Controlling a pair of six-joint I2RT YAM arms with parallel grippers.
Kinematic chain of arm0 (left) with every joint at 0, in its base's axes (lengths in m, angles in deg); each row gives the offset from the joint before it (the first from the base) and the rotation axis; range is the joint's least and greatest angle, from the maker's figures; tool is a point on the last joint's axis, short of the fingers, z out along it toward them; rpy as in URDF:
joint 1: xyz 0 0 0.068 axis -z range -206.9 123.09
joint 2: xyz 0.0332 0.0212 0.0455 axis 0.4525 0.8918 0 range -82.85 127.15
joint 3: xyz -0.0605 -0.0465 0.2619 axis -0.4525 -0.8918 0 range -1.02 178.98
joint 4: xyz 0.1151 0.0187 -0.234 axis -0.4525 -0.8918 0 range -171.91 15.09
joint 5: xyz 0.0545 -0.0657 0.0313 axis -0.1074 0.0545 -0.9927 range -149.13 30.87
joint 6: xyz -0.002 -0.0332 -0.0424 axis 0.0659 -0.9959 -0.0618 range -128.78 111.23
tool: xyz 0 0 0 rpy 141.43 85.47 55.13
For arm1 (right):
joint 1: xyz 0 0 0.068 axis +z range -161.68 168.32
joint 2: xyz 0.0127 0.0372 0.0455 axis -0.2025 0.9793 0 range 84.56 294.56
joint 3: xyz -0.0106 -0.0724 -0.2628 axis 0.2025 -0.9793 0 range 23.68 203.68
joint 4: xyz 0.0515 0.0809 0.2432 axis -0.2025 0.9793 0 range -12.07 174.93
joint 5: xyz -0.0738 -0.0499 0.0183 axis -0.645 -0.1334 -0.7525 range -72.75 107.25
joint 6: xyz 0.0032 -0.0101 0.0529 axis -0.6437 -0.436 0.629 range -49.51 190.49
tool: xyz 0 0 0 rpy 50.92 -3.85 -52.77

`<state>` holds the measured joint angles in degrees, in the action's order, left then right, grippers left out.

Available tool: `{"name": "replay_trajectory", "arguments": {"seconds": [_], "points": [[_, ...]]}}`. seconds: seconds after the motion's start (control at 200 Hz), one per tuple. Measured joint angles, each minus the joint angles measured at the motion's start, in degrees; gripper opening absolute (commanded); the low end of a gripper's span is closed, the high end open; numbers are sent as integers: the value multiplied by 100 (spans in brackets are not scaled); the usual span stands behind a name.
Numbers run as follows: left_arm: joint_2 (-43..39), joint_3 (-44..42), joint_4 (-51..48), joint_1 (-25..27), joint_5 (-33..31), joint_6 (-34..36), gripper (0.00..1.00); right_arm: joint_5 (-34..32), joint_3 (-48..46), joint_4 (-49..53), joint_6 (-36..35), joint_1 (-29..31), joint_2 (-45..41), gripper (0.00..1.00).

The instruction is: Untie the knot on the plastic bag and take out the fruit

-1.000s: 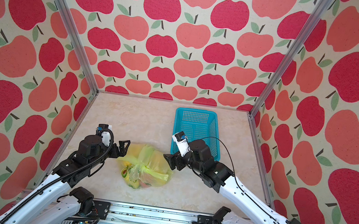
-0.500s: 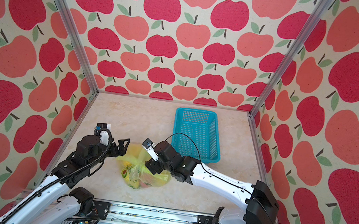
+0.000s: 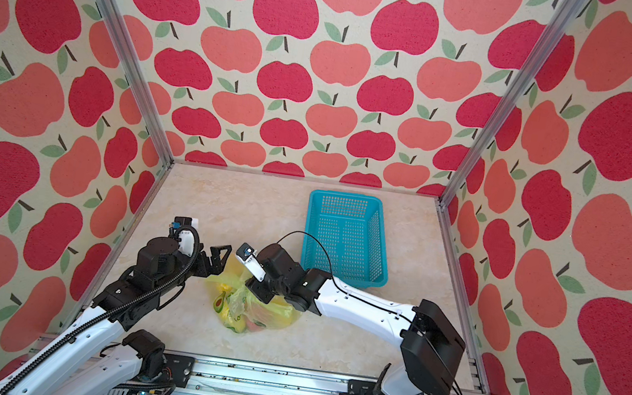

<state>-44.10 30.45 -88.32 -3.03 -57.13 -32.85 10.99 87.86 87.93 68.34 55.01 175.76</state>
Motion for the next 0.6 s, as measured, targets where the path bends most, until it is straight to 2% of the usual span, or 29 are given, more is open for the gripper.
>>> {"name": "replay_trajectory", "arguments": {"seconds": [0.075,0.2,0.41,0.545,0.6], "points": [[44,0,0,0,26,0,99,-26,179,4,57,-46,216,13],[98,0,20,-2,109,0,99,79,402,-68,111,-319,369,0],[280,13,44,-2,313,2,99,474,949,-118,181,-1005,621,0],[413,46,52,-2,409,2,99,643,1781,9,195,-1073,1040,0],[466,61,52,-2,452,2,99,710,2090,44,197,-1034,1231,9]]}}
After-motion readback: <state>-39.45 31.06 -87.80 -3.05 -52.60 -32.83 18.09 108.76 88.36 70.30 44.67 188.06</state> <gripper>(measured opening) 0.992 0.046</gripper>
